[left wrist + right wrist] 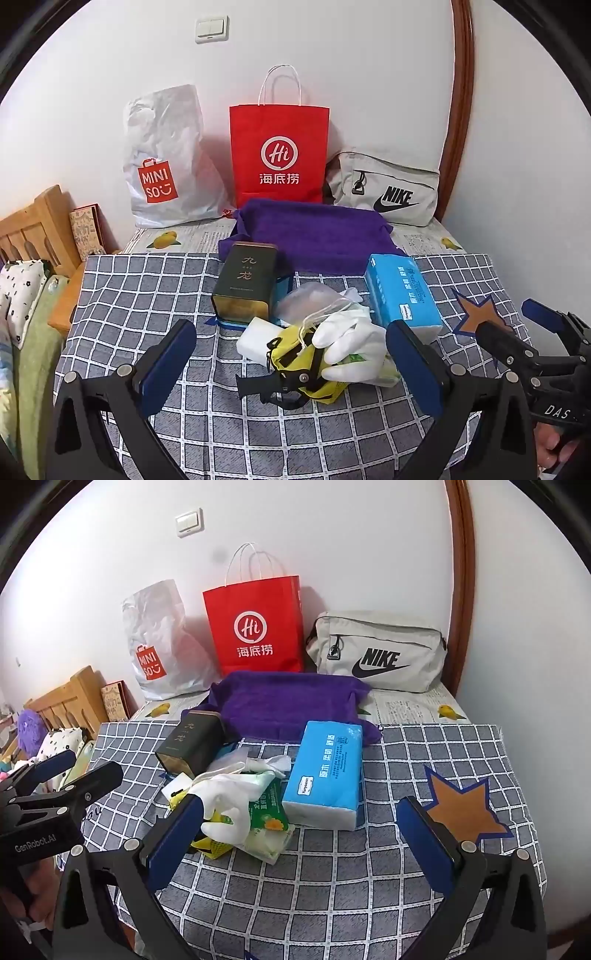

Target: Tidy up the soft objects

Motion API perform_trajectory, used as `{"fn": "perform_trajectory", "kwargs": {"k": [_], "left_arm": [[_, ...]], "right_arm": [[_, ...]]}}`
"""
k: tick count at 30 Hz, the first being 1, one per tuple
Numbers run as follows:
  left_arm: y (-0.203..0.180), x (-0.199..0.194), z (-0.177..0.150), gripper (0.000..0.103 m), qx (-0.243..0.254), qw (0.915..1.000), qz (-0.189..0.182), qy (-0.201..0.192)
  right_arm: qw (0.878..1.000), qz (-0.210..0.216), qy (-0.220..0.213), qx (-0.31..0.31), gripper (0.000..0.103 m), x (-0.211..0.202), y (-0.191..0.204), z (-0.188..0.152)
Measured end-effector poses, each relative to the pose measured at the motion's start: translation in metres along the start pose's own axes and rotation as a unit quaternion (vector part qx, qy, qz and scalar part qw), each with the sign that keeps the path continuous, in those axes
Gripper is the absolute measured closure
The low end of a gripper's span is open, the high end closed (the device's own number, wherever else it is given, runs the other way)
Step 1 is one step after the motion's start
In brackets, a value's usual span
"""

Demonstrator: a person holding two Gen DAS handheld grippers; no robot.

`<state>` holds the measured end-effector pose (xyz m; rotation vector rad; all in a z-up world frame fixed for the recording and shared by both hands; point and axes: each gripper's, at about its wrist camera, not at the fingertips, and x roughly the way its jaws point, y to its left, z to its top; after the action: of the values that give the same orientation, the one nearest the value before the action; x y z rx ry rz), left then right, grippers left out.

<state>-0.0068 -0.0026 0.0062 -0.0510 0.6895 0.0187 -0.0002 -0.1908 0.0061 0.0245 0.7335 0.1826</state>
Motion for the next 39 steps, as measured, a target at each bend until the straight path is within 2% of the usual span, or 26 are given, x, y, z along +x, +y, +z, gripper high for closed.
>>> {"fn": "perform_trajectory", "kwargs": {"k": [39], "left_arm": [[0.0034,-0.0038,-0.003,0.0,-0.002,1.0,-0.003,-0.006]], "right_arm": [[1.0,-0.003,-0.004,-0.004,0.0,-0.0032,0.0068,-0.0004]]}}
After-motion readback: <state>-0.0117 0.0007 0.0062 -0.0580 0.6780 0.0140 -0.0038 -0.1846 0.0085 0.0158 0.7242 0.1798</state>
